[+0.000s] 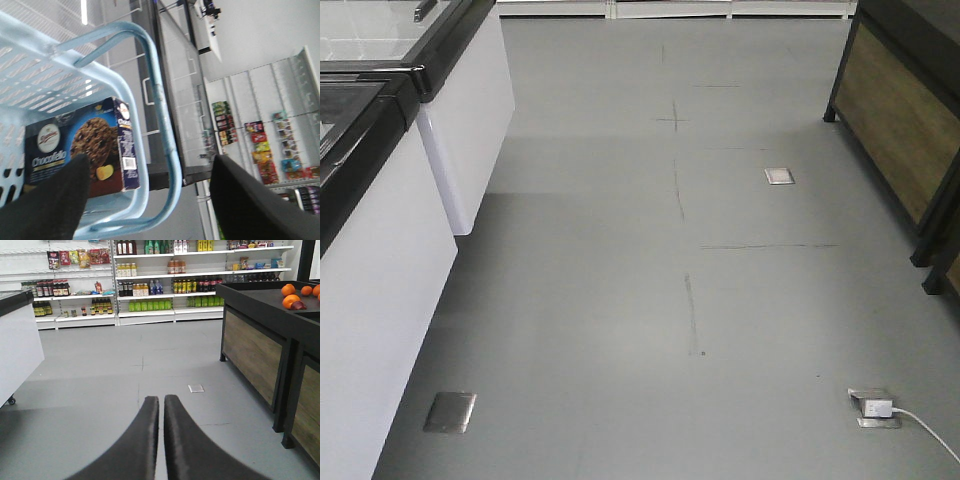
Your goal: Left arm holds basket, right arm returns cookies
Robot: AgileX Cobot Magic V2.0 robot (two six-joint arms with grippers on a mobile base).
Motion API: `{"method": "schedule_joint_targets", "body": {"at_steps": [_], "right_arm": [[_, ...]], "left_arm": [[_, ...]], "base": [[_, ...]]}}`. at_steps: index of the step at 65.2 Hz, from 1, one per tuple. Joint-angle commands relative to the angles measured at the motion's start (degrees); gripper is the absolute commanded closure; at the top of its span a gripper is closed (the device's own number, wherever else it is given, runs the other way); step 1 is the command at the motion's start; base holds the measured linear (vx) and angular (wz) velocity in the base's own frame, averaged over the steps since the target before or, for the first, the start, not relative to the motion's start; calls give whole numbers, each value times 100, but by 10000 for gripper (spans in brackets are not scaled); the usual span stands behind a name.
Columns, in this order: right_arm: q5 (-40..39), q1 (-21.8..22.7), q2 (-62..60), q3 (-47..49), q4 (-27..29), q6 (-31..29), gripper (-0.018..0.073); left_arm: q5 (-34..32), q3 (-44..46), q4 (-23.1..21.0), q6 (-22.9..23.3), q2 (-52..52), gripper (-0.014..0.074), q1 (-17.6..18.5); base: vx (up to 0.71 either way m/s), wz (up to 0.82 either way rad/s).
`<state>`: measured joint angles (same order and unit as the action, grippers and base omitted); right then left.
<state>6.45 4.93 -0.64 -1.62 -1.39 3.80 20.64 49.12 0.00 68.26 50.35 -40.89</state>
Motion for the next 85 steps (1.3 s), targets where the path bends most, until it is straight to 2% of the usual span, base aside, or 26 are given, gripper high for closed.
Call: {"method": "schedule_joint_targets", "body": {"at_steps": [1, 9, 20, 27, 34, 61, 71, 85], "right_arm": [[-418, 25, -71, -105, -21, -18, 565], [-418, 25, -71, -105, -21, -18, 565], [-418, 25, -71, -105, -21, -18, 565], [-418, 25, -71, -105, -21, -18, 565], [-418, 25, -71, -105, -21, -18, 565], [-418, 25, -71, -105, -21, -18, 565], [-418, 25, -71, -105, -21, -18, 565], [-418, 25, -71, -105, -21, -18, 565]], "left_arm": [[-1486, -110, -41, 60, -40, 116, -5], [-2417, -389, -277, 60, -40, 116, -5], [-2965, -807, -520, 60, -38, 116, -5], [-3458, -1119, -863, 71, 14, 116, -5], [-3714, -1279, -1093, 265, 122, 116, 26], [-4782, -1279, -988, 1126, 798, 116, 207], [-5052, -1279, -690, 1476, 1053, 116, 207], [-5522, -1279, -350, 2193, 1436, 116, 207]], "base": [[0, 0], [0, 0], [0, 0], [0, 0], [0, 0], [0, 0], [0, 0], [0, 0]]}}
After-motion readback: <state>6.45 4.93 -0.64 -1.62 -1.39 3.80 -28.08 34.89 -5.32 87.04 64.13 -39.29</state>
